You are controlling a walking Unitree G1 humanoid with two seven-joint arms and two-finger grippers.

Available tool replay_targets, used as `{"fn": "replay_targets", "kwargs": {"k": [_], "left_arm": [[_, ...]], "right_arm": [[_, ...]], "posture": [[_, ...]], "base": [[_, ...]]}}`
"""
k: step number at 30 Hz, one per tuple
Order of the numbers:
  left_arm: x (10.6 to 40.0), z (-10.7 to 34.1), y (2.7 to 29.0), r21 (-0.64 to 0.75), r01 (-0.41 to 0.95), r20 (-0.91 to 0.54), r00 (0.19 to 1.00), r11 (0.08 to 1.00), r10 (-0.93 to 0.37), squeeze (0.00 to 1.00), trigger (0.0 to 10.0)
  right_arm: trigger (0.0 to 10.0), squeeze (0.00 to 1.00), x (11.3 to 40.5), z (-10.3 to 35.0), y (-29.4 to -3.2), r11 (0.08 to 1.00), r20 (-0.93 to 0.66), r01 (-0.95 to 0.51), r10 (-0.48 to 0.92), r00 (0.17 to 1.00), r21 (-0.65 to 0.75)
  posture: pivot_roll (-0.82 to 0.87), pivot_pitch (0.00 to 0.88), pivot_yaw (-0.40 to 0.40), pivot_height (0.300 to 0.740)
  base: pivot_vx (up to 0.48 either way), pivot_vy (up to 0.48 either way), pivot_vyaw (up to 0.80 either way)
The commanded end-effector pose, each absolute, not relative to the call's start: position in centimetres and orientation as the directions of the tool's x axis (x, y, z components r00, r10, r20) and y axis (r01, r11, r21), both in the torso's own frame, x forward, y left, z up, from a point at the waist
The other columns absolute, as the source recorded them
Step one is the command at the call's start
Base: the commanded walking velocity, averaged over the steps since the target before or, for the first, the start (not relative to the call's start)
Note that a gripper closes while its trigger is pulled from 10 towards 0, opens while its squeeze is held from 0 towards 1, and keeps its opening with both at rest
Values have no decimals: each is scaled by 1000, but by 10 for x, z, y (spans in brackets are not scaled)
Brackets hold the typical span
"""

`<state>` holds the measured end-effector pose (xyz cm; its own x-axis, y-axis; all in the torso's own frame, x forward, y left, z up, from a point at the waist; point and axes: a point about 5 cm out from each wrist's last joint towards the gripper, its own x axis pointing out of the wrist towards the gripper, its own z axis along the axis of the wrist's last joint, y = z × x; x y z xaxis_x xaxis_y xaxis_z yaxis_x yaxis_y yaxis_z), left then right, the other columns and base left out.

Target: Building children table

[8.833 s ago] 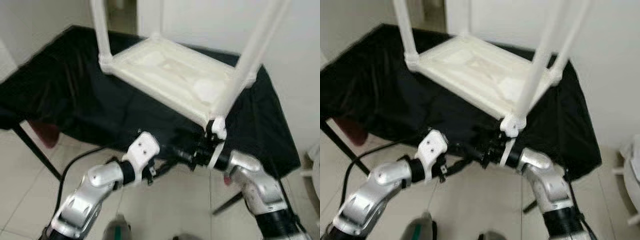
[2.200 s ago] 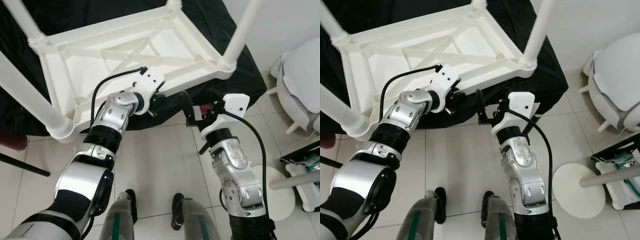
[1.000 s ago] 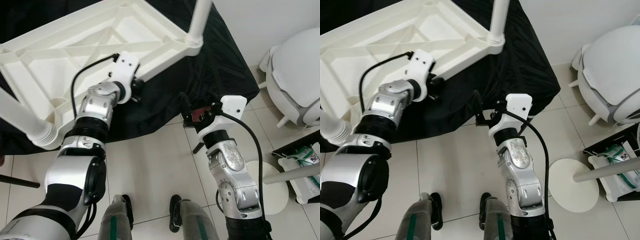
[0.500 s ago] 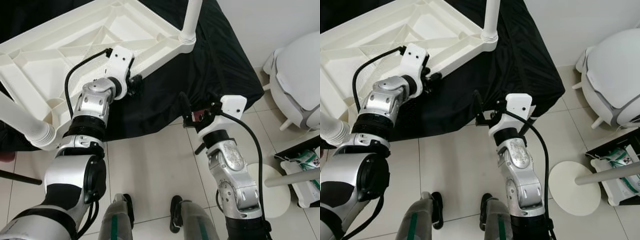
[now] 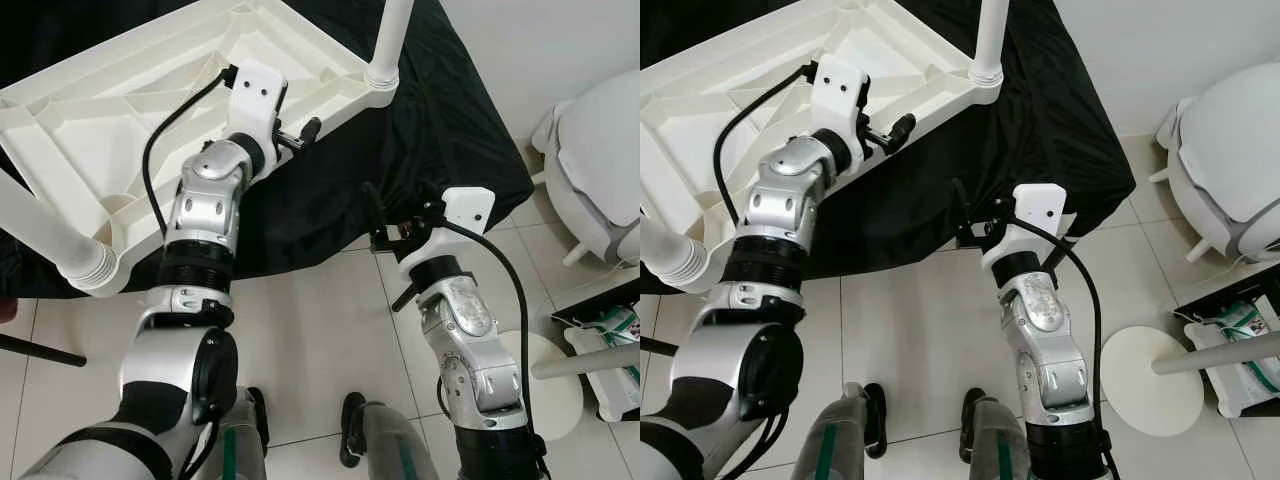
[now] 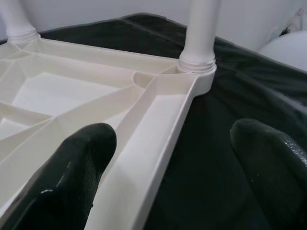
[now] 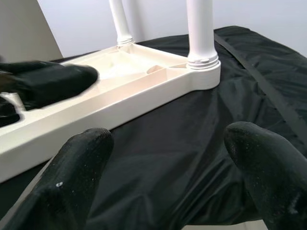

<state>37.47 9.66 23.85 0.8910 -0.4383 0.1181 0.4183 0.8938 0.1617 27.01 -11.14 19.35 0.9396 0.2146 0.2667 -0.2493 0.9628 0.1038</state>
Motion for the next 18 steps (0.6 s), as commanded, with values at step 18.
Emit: {"fn": "replay_targets", "kwargs": {"k": [18], "left_arm": [[298,203,148,189,47,180,980,981,-81,0,10000]], "right_arm": [[10000,0,320,169,-113,945,133,-271,297,945,-184]], "posture": [[82,63,-70,740]], "base": [[0,0,0]]}}
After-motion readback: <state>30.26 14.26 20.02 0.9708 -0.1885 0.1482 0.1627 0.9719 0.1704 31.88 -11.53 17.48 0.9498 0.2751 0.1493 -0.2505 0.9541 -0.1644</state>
